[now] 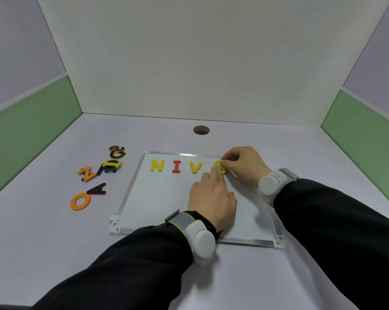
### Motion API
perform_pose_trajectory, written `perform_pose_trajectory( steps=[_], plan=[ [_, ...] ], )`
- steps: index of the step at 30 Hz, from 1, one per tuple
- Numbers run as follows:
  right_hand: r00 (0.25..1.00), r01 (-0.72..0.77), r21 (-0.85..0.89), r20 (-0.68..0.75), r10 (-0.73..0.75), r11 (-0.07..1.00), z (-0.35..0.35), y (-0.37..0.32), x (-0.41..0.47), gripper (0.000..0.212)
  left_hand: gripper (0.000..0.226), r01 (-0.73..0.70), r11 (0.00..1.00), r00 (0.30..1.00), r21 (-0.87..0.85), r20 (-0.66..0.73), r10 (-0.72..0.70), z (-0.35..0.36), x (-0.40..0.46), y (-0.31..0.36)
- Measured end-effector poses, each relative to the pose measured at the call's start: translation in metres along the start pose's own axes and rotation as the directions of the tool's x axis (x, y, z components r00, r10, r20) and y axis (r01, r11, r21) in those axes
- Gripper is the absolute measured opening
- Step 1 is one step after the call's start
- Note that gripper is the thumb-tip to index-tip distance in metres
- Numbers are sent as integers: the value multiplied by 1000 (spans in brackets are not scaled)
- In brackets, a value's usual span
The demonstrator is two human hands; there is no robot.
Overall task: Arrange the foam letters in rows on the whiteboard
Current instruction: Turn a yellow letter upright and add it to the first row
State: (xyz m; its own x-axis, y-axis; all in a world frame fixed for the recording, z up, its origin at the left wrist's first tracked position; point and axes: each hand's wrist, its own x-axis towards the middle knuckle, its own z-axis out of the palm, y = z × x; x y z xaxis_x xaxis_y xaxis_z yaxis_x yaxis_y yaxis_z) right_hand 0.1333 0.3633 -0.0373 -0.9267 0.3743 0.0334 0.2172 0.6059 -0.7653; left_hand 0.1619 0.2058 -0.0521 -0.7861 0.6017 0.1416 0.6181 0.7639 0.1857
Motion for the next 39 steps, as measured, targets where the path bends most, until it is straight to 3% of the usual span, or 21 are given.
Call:
perform_pose_trajectory(
  steps=[12, 39],
  plan=[
    [1000, -4, -105, 23, 6, 994, 2, 2, 5, 8, 56, 64, 997, 996, 32, 55, -66, 0, 3, 3],
    [999, -8, -42, 47, 10, 999, 2, 5, 7, 21, 53, 51, 999, 998, 21, 37, -51, 2, 4, 0]
  ],
)
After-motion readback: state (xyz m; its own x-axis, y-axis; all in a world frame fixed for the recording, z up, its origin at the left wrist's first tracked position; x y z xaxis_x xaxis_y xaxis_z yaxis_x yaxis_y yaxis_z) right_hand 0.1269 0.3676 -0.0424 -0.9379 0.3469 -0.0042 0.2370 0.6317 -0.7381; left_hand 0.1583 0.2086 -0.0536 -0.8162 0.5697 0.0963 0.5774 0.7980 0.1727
